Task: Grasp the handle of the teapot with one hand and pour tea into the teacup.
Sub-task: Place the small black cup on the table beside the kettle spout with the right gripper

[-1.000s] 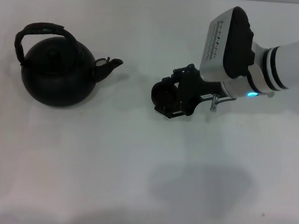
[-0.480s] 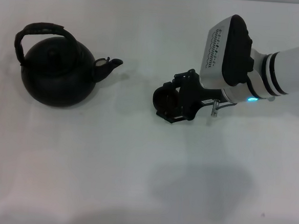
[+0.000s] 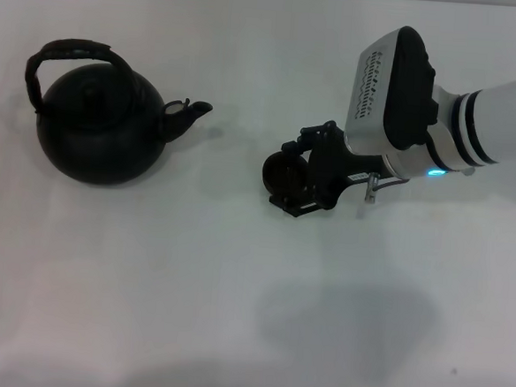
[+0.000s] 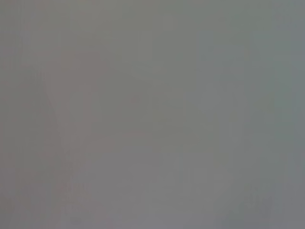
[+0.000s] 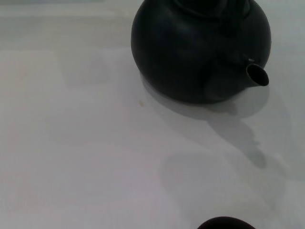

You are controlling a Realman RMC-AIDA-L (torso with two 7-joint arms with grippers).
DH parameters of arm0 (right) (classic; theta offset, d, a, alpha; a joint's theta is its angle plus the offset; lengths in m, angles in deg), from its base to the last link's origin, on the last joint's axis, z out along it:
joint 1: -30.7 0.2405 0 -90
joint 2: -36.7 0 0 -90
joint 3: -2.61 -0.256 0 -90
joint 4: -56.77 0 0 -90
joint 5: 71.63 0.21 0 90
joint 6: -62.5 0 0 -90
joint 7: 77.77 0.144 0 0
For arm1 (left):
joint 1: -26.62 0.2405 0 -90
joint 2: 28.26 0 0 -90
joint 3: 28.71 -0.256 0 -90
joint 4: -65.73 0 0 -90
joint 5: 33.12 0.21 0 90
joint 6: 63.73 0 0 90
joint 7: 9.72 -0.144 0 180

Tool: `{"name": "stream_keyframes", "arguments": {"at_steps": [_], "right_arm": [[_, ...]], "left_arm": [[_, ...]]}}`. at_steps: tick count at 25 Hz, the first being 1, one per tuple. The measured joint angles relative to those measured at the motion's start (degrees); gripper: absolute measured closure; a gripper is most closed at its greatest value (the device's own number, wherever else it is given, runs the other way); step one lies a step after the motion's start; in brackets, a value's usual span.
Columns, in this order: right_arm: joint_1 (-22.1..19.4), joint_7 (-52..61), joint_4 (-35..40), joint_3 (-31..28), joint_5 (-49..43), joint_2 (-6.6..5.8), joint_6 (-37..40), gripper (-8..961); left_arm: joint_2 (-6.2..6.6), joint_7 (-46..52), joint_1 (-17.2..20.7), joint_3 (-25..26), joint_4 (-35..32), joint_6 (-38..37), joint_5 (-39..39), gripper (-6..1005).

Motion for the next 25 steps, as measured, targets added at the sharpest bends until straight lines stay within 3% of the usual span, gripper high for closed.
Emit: {"name": "stream_keyframes", "arguments": {"at_steps": [16, 25], "right_arm": [[-0.05, -0.01, 2.33, -4.52, 0.12, -0.42, -4.84, 98], [-4.81, -0.51, 11.85, -16.06, 0.14, -0.59, -14.3, 99]], "left_arm": [[0.05, -0.14, 0.07, 0.0, 0.0, 0.07, 0.0, 181], [-0.23, 0.01, 1.47, -0.31, 0.07, 3.92, 2.48, 181]]}}
